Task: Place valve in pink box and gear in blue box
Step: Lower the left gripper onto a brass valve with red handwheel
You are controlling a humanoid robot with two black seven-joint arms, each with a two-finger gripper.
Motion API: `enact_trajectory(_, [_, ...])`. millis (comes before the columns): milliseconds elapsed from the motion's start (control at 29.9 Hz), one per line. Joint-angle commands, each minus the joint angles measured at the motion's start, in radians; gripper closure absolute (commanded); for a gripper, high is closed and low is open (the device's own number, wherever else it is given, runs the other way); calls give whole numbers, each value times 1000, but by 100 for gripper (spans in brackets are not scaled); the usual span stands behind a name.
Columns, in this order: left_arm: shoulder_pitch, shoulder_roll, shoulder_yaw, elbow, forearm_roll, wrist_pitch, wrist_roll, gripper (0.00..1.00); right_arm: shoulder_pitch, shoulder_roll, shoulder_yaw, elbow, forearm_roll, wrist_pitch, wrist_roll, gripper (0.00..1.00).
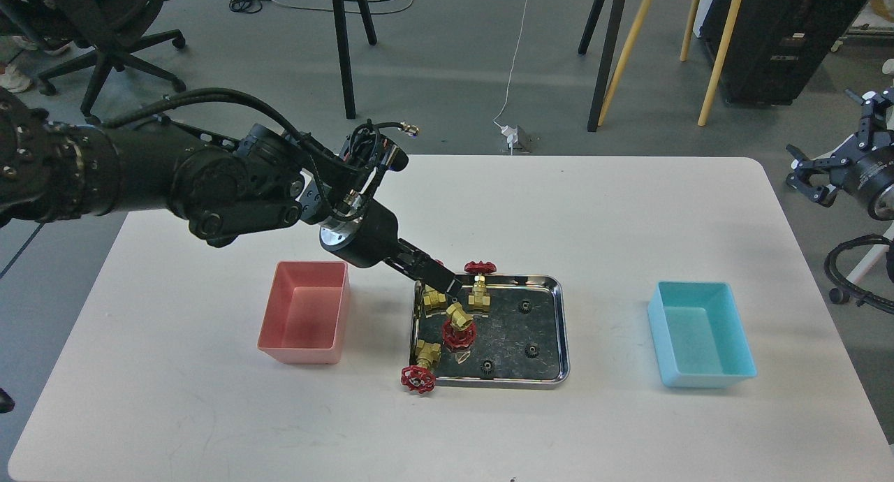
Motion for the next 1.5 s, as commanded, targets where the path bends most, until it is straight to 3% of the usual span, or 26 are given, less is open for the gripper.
enact_trajectory(0, [-1,-2,-1,-11,9,45,0,0,-14,13,-12,9,34,0,-30,1])
enact_trajectory(367, [2,5,1,-26,135,223,0,0,17,149,17,-1,35,0,-31,1])
enact_trajectory(568, [2,64,-4,-161,159,228,0,0,35,151,16,-1,35,0,-33,1])
enact_trajectory(735, [28,77,-9,-170,146,194,0,0,50,137,10,0,35,0,-50,1])
enact_trajectory(1136, [77,96,-32,-127,-230,-33,0,0,73,129,5,-4,34,0,-59,1])
enact_trajectory(1336, [108,51,-22,-43,-292,-82,0,0,123,99,5,-47,35,0,-161,1])
enact_trajectory(1470, [115,12,27,1,-330,-82,0,0,130,93,8,-53,35,0,-171,1])
